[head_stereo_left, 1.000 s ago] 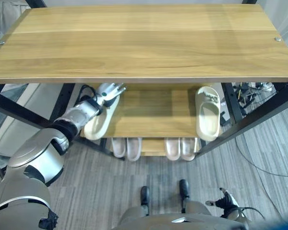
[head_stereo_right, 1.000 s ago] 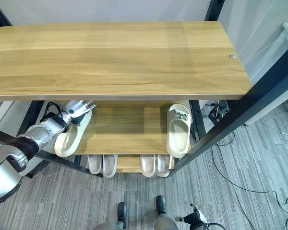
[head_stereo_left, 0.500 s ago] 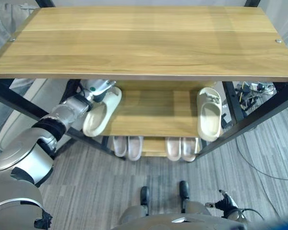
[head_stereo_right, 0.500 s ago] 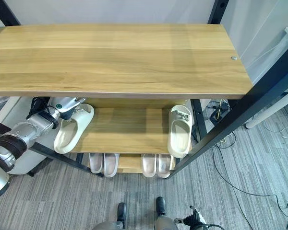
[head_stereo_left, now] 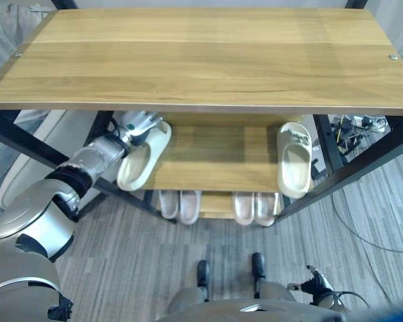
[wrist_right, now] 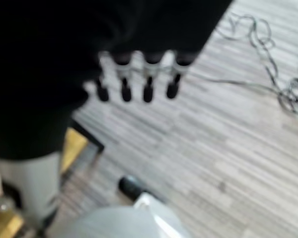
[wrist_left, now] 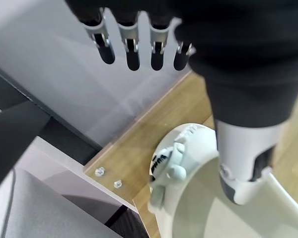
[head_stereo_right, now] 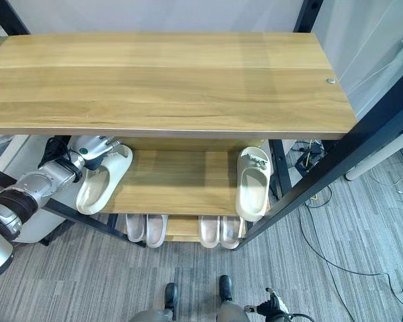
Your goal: Arrange the slippers neatly on the shoe rack.
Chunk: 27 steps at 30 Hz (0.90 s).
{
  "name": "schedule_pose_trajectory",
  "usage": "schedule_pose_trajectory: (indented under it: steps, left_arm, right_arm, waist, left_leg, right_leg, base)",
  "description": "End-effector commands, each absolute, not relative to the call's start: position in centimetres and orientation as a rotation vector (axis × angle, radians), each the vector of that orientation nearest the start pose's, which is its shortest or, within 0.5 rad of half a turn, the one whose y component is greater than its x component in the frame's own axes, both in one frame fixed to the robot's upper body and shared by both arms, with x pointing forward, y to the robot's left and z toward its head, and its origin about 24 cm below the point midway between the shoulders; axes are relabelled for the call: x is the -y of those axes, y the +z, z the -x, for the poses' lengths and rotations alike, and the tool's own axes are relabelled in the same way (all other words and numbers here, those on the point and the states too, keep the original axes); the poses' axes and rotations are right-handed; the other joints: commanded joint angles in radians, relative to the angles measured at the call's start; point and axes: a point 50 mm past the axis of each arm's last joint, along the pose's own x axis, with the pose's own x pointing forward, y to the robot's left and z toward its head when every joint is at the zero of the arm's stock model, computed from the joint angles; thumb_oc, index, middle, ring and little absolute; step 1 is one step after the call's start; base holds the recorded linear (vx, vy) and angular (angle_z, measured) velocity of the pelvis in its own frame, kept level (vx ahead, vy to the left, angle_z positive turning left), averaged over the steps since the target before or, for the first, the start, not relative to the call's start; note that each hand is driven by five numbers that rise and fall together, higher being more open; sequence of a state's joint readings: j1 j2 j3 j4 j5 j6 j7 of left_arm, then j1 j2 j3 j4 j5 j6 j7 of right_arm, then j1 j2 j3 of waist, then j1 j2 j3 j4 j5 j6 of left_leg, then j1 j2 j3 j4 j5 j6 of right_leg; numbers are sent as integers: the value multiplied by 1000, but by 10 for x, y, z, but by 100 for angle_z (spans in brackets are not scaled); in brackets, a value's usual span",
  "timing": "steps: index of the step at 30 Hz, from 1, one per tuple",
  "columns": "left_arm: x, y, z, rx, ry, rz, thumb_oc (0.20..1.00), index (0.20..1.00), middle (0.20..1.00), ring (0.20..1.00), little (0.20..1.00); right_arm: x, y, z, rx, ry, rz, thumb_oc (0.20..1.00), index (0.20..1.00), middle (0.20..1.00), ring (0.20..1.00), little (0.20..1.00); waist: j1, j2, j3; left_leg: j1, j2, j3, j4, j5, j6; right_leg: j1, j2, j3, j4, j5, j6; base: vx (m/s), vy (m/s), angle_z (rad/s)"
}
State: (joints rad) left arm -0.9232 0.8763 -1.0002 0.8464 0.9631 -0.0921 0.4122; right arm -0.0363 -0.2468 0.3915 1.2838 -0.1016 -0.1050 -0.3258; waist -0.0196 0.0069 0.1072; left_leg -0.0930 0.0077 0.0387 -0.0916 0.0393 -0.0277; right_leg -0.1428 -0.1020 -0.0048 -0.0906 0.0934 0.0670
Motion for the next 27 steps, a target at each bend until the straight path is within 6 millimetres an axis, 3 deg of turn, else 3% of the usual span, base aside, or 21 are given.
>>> schedule_pose_trajectory:
  steps: [1, 12, 17, 18, 19, 20, 27]
  left_arm:
    - [-261, 170, -383, 341, -21, -2305, 1000, 1000, 1000, 1000, 1000]
    - [-257, 167, -387, 336, 19, -2283, 1000, 1000, 1000, 1000, 1000]
    - [-255, 170, -389, 351, 61, -2276, 1000, 1000, 1000, 1000, 1000]
    - [-255, 170, -389, 350, 68, -2275, 460, 460, 460, 460, 460]
    - [-255, 169, -389, 350, 68, -2275, 360, 360, 360, 360, 360]
    - [-254, 169, -389, 354, 69, -2272, 200, 200, 200, 200, 200]
    - [-237, 169, -392, 447, 87, -2267, 200, 200, 200, 200, 200]
  right_arm:
    - [248, -147, -121, -1011, -91, 742, 1000, 1000, 1000, 1000, 1000]
    - [249, -139, -143, -945, -121, 751, 1000, 1000, 1000, 1000, 1000]
    - [249, -138, -144, -939, -126, 753, 1000, 1000, 1000, 1000, 1000]
    - [249, -138, -144, -937, -129, 752, 1000, 1000, 1000, 1000, 1000]
    - [249, -138, -144, -938, -129, 752, 1000, 1000, 1000, 1000, 1000]
    - [249, -138, -144, -934, -130, 752, 1000, 1000, 1000, 1000, 1000]
    - [249, -137, -145, -919, -135, 760, 1000, 1000, 1000, 1000, 1000]
  waist:
    - [12, 65, 19]
    - [11, 57, 48]
    - [11, 53, 43]
    - [10, 51, 42]
    - [10, 52, 42]
    - [10, 51, 42]
    - [8, 48, 40]
  left_leg:
    - [-11, -4, 21, 8, -63, -12]
    - [-89, -2, 29, 18, -41, -12]
    - [-104, -2, 31, 19, -39, -13]
    - [-104, -2, 31, 18, -39, -13]
    - [-103, -2, 30, 18, -39, -13]
    - [-103, -2, 30, 19, -40, -13]
    - [-97, -2, 26, 16, -45, -13]
  right_leg:
    - [9, -1, -45, 63, -97, 100]
    - [-76, -2, -37, 83, -80, 95]
    - [-91, -1, -38, 85, -77, 94]
    - [-90, -1, -39, 84, -77, 94]
    - [-90, -1, -39, 84, -77, 94]
    - [-89, -1, -40, 84, -78, 94]
    - [-87, 0, -43, 81, -80, 92]
  base:
    - [0, 0, 0]
    - [-9, 0, 0]
    - [0, 0, 0]
    - [0, 0, 0]
    - [0, 0, 0]
    - [0, 0, 0]
    - [0, 0, 0]
